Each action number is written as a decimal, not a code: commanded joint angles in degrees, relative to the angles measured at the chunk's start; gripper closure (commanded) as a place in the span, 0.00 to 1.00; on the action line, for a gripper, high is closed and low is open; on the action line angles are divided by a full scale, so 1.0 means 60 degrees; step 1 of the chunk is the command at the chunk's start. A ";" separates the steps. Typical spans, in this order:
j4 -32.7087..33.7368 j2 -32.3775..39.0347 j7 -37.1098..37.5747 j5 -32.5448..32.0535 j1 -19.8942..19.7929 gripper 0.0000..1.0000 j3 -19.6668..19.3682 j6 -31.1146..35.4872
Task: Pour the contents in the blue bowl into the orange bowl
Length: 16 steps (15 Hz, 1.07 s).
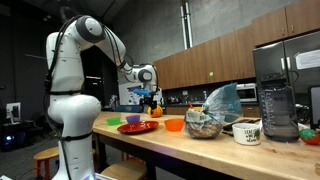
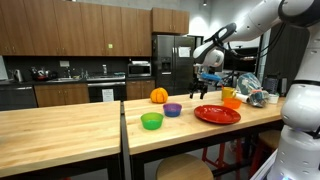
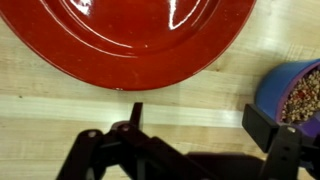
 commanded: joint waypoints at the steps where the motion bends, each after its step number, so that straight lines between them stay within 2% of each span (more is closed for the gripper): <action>1: 0.0547 0.0409 0.0232 0.0499 0.0152 0.00 0.0231 -0.0185; 4: 0.0654 0.0556 0.0551 0.0420 0.0315 0.00 0.0550 0.0027; 10: 0.0625 0.0829 0.1439 0.0216 0.0870 0.00 0.1293 0.1163; 12: 0.0576 0.0755 0.1748 -0.0124 0.1068 0.00 0.1509 0.1420; 16: 0.0448 0.0587 0.2873 -0.1521 0.1395 0.00 0.1879 0.2041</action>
